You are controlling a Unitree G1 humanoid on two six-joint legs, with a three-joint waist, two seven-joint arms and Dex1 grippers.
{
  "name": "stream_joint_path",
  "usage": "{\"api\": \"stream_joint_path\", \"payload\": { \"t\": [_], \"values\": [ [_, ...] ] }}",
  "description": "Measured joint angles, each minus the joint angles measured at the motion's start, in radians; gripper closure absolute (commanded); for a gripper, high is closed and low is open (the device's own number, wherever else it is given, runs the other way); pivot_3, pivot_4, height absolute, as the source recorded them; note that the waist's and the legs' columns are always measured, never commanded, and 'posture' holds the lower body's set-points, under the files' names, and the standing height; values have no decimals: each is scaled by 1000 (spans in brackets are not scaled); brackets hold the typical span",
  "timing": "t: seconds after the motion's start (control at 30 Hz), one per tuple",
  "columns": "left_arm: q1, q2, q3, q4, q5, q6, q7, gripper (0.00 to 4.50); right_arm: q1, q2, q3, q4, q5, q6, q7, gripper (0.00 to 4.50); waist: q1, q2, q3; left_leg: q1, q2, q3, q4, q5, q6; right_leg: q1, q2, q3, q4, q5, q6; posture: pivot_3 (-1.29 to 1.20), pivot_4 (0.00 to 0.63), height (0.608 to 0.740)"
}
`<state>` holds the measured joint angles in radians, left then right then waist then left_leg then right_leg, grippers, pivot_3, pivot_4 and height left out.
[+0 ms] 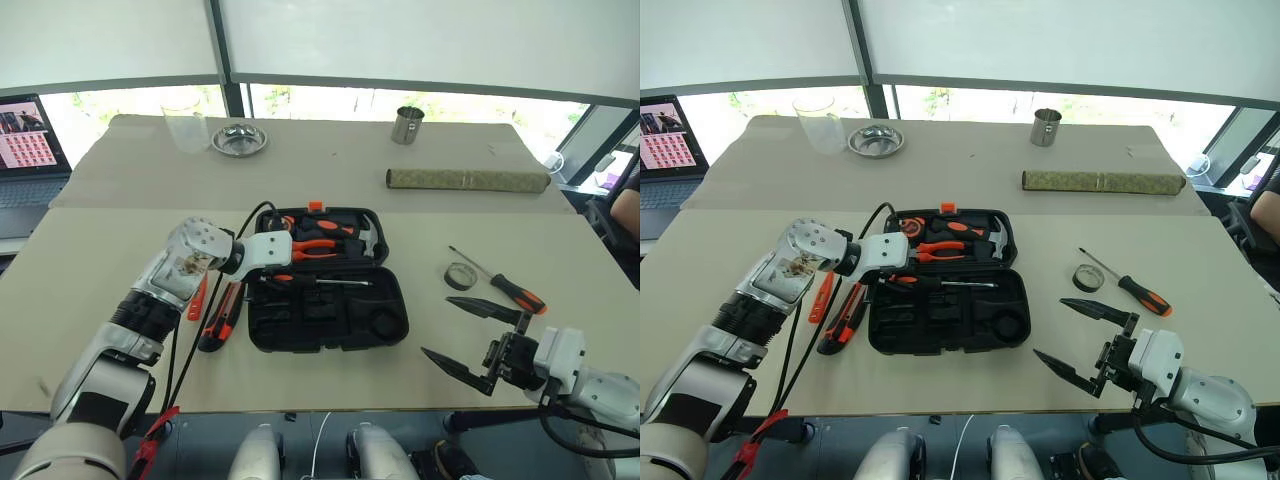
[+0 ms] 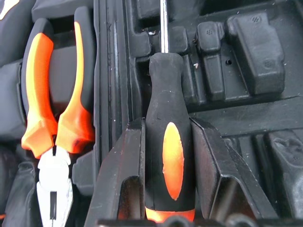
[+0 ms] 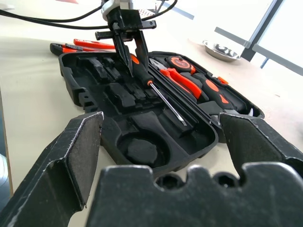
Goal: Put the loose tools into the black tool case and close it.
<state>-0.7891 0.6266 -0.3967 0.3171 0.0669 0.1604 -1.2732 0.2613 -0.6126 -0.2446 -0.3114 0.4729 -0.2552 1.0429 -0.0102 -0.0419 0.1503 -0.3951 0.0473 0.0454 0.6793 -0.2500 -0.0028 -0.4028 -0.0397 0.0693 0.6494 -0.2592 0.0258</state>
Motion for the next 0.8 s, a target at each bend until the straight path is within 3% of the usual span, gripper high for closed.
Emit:
{"api": "stream_joint_path", "payload": {
  "t": [0.03,0.07,0.17,0.33,0.43,0.6,0.8],
  "values": [
    [0,-2,0,-4,5,10,4,3564,0,1,1,-4,0,0,-2,0,1,0,0,0,0,0,0,0,0,0,0,0,0,0,0,0,150,740],
    [0,-4,0,-8,6,21,8,2604,0,2,3,-8,0,0,-4,0,2,0,0,1,0,0,0,0,0,1,0,0,0,0,0,0,150,740],
    [15,-6,10,-33,3,44,10,1792,10,4,9,-22,1,1,-6,0,3,0,0,1,0,0,0,0,0,0,0,0,0,0,0,0,150,740],
    [53,-40,77,-68,-67,20,36,1792,23,4,22,-37,5,7,-10,0,4,0,0,-2,0,0,0,0,0,-1,0,0,0,1,0,0,150,740],
    [58,-69,160,-88,-148,5,55,2542,30,4,24,-53,12,28,-21,0,5,0,0,-2,0,-1,0,0,0,-2,0,0,0,1,0,0,150,740],
    [85,-93,204,-13,-176,-12,87,4346,39,11,26,-69,13,46,-50,0,5,1,0,-1,0,-1,0,0,0,-1,0,0,0,1,0,0,150,740],
    [127,-141,183,75,-166,-74,103,4480,40,15,33,-79,11,64,-77,0,10,1,0,-2,-1,-1,1,0,0,-1,-1,0,0,1,0,0,150,740]
  ]
}}
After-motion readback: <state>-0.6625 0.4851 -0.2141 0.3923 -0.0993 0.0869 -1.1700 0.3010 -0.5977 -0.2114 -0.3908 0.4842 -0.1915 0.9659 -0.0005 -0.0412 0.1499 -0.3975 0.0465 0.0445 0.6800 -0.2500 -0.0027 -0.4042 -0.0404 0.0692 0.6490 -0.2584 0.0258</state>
